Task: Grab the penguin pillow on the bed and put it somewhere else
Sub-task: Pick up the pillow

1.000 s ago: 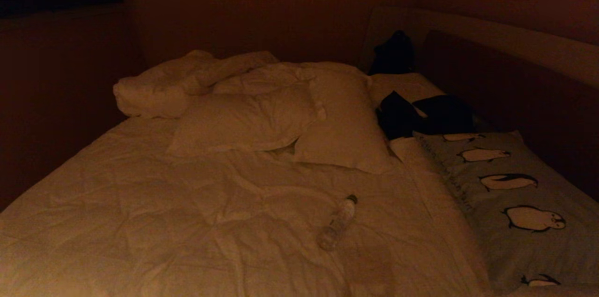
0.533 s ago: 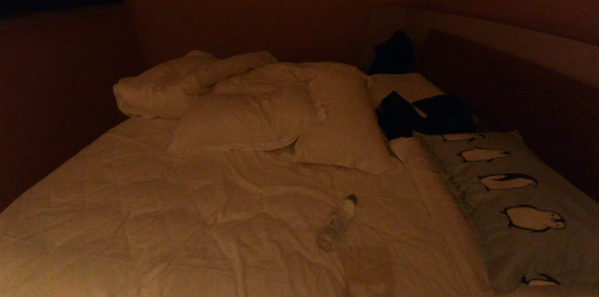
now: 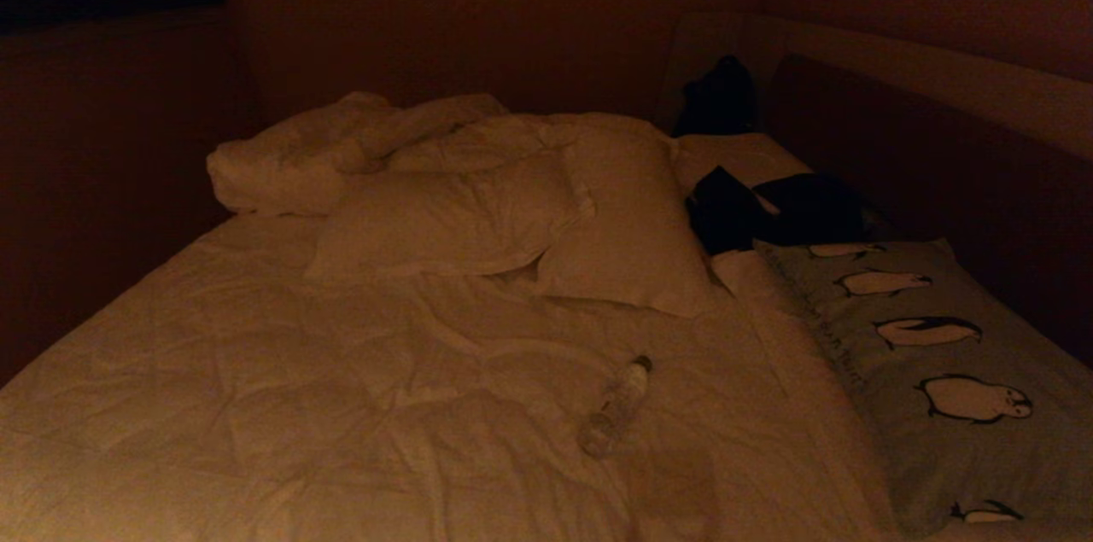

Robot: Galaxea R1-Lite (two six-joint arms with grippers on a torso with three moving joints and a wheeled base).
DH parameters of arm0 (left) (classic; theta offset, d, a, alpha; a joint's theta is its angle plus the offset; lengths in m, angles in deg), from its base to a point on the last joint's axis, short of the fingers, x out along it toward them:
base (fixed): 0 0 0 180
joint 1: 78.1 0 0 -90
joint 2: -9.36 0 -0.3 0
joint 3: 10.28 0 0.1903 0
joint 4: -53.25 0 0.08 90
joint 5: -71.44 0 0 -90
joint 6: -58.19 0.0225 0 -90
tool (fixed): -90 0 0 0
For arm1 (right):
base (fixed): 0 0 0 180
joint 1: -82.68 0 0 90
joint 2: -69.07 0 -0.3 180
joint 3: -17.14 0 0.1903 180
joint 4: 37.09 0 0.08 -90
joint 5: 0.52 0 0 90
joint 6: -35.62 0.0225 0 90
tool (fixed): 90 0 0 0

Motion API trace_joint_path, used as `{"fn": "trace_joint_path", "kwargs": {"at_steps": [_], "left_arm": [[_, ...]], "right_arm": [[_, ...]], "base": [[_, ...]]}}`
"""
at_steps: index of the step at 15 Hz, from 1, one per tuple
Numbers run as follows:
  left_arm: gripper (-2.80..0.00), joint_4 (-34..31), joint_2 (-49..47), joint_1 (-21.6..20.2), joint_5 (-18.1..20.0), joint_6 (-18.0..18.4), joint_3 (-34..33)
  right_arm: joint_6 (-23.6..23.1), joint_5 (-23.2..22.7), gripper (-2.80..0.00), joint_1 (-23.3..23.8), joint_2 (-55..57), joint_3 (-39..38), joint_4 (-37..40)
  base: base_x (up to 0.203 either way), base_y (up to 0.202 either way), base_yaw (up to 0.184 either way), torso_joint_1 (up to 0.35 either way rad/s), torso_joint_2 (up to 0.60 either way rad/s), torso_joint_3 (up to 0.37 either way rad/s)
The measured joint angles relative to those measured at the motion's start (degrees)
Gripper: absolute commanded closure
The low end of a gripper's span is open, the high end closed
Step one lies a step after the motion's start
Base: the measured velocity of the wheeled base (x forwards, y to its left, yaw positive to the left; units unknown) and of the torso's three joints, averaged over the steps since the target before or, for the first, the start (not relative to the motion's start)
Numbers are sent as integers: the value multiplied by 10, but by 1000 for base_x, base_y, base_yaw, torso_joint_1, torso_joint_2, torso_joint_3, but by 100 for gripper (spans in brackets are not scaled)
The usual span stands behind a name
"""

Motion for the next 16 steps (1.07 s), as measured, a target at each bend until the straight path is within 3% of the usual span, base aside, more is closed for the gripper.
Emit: {"fn": "trace_joint_path", "kwargs": {"at_steps": [6,16], "left_arm": [[0,0,0,0,0,0,0],[0,0,0,0,0,0,0]], "right_arm": [[-12,-4,0,0,0,-63,-135],[-12,-8,0,0,0,-155,-220]], "base": [[0,0,0,0,0,0],[0,0,0,0,0,0]]}}
